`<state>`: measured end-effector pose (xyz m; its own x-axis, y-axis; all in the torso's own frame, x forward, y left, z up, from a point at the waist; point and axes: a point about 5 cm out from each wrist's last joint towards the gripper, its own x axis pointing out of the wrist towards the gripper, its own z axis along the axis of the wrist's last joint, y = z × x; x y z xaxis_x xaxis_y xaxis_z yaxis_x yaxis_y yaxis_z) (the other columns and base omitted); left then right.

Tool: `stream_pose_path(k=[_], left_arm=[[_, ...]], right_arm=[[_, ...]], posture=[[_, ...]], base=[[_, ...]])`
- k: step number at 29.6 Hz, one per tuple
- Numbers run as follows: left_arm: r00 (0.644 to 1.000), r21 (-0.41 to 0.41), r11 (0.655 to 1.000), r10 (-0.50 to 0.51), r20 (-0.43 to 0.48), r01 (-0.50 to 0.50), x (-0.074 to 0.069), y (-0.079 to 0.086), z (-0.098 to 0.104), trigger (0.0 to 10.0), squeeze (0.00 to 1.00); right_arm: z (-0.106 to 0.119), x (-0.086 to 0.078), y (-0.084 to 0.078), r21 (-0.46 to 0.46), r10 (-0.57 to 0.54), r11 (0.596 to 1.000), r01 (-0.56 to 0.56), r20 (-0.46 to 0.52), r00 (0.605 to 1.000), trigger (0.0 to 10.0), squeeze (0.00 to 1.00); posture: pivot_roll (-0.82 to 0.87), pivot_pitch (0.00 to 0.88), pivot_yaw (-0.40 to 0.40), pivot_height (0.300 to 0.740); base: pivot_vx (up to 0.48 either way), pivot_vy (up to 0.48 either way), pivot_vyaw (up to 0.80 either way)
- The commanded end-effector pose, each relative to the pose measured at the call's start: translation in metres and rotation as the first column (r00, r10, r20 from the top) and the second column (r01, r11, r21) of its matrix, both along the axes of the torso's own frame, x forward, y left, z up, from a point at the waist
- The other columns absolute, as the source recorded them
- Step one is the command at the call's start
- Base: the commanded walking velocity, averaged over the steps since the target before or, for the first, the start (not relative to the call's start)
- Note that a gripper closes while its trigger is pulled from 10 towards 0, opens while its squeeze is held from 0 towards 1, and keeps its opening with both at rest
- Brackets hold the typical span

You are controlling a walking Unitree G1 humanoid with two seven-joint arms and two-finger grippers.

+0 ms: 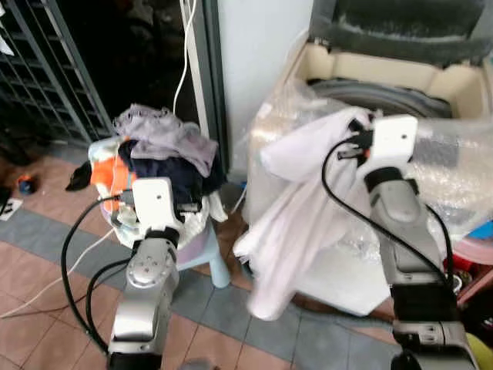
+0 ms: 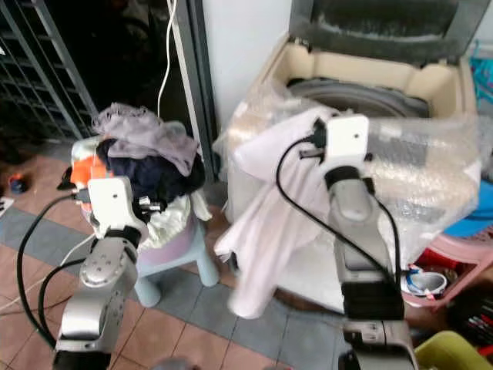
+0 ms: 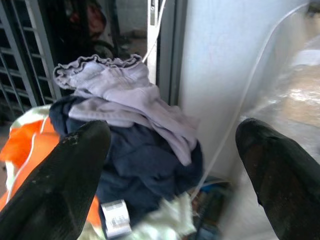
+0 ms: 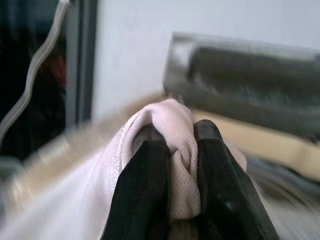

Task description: Clothes washing

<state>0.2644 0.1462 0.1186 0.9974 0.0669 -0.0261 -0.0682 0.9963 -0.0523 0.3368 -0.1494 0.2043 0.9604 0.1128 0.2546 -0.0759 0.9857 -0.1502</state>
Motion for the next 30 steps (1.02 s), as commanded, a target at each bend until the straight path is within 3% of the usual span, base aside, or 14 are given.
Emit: stream_pose_path(k=[1, 7, 11, 15, 17, 19, 21, 22, 23, 24, 27, 28, 29, 30], left_arm=[[1.000, -0.019, 1.000, -0.016, 0.014, 0.016, 0.001, -0.007, 0.004, 10.0, 0.00], [1.000, -0.020, 1.000, -0.020, 0.014, 0.021, 0.002, -0.009, 0.004, 10.0, 0.00], [1.000, -0.021, 1.000, -0.020, 0.012, 0.020, 0.002, -0.009, 0.004, 10.0, 0.00], [1.000, -0.023, 0.999, -0.022, 0.012, 0.022, 0.003, -0.009, 0.003, 10.0, 0.00], [1.000, -0.024, 0.999, -0.021, 0.011, 0.021, 0.004, -0.009, 0.003, 10.0, 0.00], [1.000, -0.028, 0.999, -0.016, 0.007, 0.016, 0.004, -0.010, 0.003, 10.0, 0.00], [1.000, -0.030, 0.999, -0.013, 0.004, 0.013, 0.004, -0.011, 0.003, 10.0, 0.00], [1.000, -0.030, 0.999, -0.011, 0.005, 0.012, 0.004, -0.011, 0.003, 10.0, 0.00], [1.000, -0.030, 0.999, -0.011, 0.005, 0.012, 0.004, -0.011, 0.003, 10.0, 0.00], [1.000, -0.032, 0.999, -0.006, 0.004, 0.006, 0.003, -0.011, 0.003, 10.0, 0.00], [1.000, -0.038, 0.999, 0.007, -0.003, -0.007, 0.002, -0.010, 0.001, 10.0, 0.00], [1.000, -0.040, 0.999, 0.006, -0.005, -0.006, 0.002, -0.010, 0.001, 10.0, 0.00], [1.000, -0.040, 0.999, 0.006, -0.005, -0.006, 0.002, -0.010, 0.001, 10.0, 0.00], [1.000, -0.042, 0.999, 0.004, -0.006, -0.004, 0.002, -0.012, 0.000, 10.0, 0.00]], right_arm=[[0.008, 0.000, -0.007, -0.005, -0.003, 1.000, 0.003, 0.040, 0.999, 10.0, 0.00], [0.016, 0.005, 0.010, -0.075, 0.100, 0.993, -0.095, 0.076, 0.992, 10.0, 0.00], [0.040, 0.020, 0.024, -0.148, 0.237, 0.964, -0.220, 0.111, 0.965, 10.0, 0.00], [0.092, 0.037, 0.033, -0.300, 0.341, 0.914, -0.272, 0.208, 0.917, 10.0, 0.00], [0.109, 0.042, 0.032, -0.308, 0.320, 0.921, -0.238, 0.249, 0.914, 10.0, 0.00], [0.145, 0.047, 0.023, -0.266, 0.242, 0.952, -0.152, 0.350, 0.905, 10.0, 0.00], [0.192, 0.042, 0.006, -0.197, 0.106, 0.980, -0.002, 0.518, 0.849, 10.0, 0.00], [0.220, 0.033, -0.008, -0.117, 0.006, 0.990, 0.082, 0.612, 0.791, 10.0, 0.00], [0.220, 0.033, -0.008, -0.117, 0.006, 0.990, 0.082, 0.612, 0.791, 10.0, 0.00], [0.236, 0.027, -0.020, -0.068, -0.061, 0.988, 0.141, 0.661, 0.748, 10.0, 0.00], [0.232, 0.030, -0.031, -0.065, -0.113, 0.976, 0.207, 0.663, 0.740, 10.0, 0.00], [0.208, 0.041, -0.028, -0.119, -0.096, 0.971, 0.206, 0.597, 0.797, 10.0, 0.00], [0.208, 0.041, -0.028, -0.119, -0.096, 0.971, 0.206, 0.597, 0.797, 10.0, 0.00], [0.170, 0.055, -0.023, -0.152, -0.069, 0.976, 0.159, 0.475, 0.877, 10.0, 0.00]], posture=[[-0.06, 0.000, 0.046, 0.740], [-0.05, 0.000, 0.043, 0.740], [-0.05, 0.000, 0.043, 0.740], [-0.06, 0.000, 0.040, 0.740], [-0.06, 0.000, 0.040, 0.740], [-0.06, 0.000, 0.038, 0.740], [-0.05, 0.000, 0.033, 0.740], [-0.05, 0.000, 0.030, 0.740], [-0.05, 0.000, 0.030, 0.740], [-0.05, 0.000, 0.025, 0.740], [-0.06, 0.000, 0.020, 0.740], [-0.06, 0.000, 0.018, 0.740], [-0.06, 0.000, 0.018, 0.740], [-0.06, 0.000, 0.016, 0.740]], base=[[0.322, 0.000, -0.66], [0.299, 0.000, -0.54], [0.274, 0.000, 0.00], [0.268, 0.000, 0.00], [0.000, 0.000, 0.00], [0.000, 0.000, 0.00], [0.000, 0.000, 0.00], [0.000, 0.000, 0.00], [0.000, 0.000, 0.00], [0.000, 0.000, 0.00], [0.000, 0.000, 0.00], [0.000, 0.000, 0.00], [0.000, 0.000, 0.00], [0.000, 0.000, 0.00]])
